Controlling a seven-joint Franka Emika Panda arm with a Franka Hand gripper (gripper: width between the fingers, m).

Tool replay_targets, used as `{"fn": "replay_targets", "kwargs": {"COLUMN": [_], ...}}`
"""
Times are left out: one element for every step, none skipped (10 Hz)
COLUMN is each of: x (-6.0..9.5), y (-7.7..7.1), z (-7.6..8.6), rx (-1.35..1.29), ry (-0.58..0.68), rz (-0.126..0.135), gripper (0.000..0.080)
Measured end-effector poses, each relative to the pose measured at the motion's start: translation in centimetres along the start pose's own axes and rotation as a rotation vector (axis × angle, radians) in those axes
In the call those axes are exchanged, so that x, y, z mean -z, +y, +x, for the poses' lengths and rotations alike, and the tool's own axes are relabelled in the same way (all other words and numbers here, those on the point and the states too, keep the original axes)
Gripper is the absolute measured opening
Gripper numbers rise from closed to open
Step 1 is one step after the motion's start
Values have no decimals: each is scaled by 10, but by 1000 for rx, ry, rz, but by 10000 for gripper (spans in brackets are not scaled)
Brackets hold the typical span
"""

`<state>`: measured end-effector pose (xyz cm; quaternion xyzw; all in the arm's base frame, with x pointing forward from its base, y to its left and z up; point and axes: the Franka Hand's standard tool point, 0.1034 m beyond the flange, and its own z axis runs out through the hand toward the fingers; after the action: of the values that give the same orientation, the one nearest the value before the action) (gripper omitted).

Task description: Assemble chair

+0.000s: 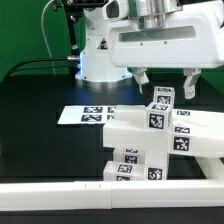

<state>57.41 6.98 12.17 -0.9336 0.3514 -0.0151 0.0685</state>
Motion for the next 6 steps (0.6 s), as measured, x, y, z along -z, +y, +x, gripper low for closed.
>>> {"fn": "replay_targets", "kwargs": {"x": [-3,-7,-10,-12,-12,-12], "y": [4,5,5,6,6,6], "z": [1,4,7,9,8,8], "rx": [201,380,490,519,480,482], "ry": [5,3,9,22,24,24], "rz": [-59,-101,-114,-109,-109,-109], "gripper": [649,649,649,639,639,450]}}
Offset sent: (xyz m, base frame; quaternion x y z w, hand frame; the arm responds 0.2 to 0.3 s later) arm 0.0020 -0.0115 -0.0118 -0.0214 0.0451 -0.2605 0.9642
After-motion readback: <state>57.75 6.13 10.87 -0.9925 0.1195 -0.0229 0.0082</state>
